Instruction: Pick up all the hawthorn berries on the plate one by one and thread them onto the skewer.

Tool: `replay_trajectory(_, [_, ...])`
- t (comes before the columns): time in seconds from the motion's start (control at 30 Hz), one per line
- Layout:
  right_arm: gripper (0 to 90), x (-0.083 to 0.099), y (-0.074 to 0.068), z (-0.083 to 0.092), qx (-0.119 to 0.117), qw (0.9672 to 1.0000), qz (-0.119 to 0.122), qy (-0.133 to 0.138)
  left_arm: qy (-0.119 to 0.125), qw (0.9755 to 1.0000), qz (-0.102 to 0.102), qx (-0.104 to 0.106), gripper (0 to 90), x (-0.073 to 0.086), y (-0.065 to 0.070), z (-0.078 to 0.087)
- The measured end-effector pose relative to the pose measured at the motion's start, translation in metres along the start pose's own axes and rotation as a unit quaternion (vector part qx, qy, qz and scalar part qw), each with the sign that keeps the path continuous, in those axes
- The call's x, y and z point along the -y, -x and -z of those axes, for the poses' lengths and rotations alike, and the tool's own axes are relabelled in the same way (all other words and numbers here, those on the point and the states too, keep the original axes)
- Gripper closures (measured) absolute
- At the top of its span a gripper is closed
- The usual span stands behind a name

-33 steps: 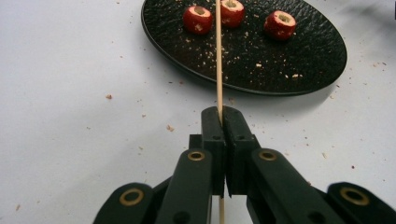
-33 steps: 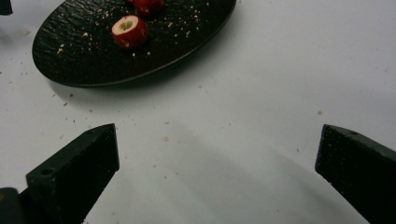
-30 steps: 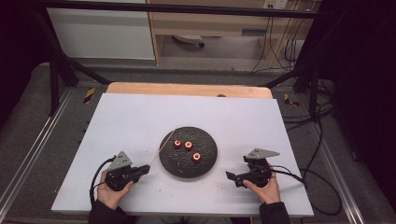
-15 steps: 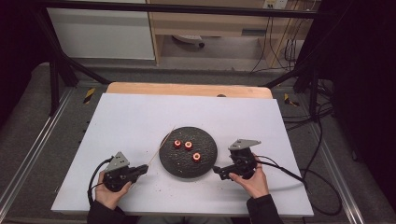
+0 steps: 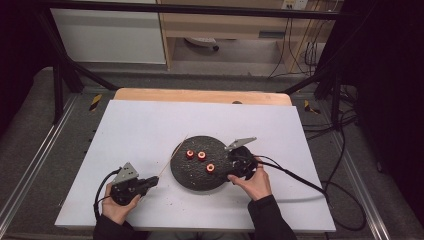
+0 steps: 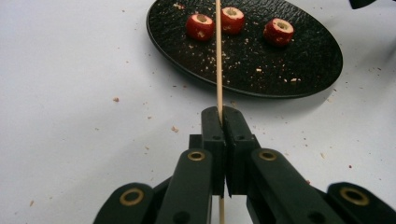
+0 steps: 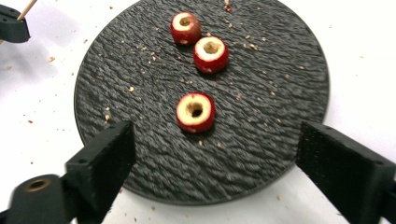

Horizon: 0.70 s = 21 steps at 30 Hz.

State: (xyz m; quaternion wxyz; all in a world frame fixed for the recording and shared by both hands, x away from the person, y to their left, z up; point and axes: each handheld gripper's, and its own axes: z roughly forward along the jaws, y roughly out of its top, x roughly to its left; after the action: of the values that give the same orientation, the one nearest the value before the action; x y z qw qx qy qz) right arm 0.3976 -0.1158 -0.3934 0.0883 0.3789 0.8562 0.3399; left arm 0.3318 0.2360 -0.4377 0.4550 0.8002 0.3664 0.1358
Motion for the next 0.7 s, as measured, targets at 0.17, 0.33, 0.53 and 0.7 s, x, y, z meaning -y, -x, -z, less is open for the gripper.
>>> replay_trajectory(0.17, [21.8, -0.012, -0.005, -0.010, -0.009, 0.9999, 0.003, -0.012, 0.001, 1.0000, -0.002, 0.001, 88.0, 0.000, 0.001, 0.000])
replay_trajectory(0.33, [27.1, -0.023, -0.008, -0.022, -0.009, 0.9990, 0.017, -0.040, 0.001, 1.0000, -0.002, 0.000, 88.0, 0.000, 0.000, 0.000])
replay_trajectory(0.53, [35.6, -0.030, -0.012, -0.036, -0.016, 0.9959, 0.047, -0.076, -0.001, 1.0000, -0.003, 0.000, 88.1, 0.000, 0.000, 0.000])
replay_trajectory(0.7, [44.6, -0.032, -0.010, -0.044, -0.022, 0.9934, 0.057, -0.096, -0.002, 1.0000, -0.003, 0.001, 88.0, 0.000, 0.000, 0.000])
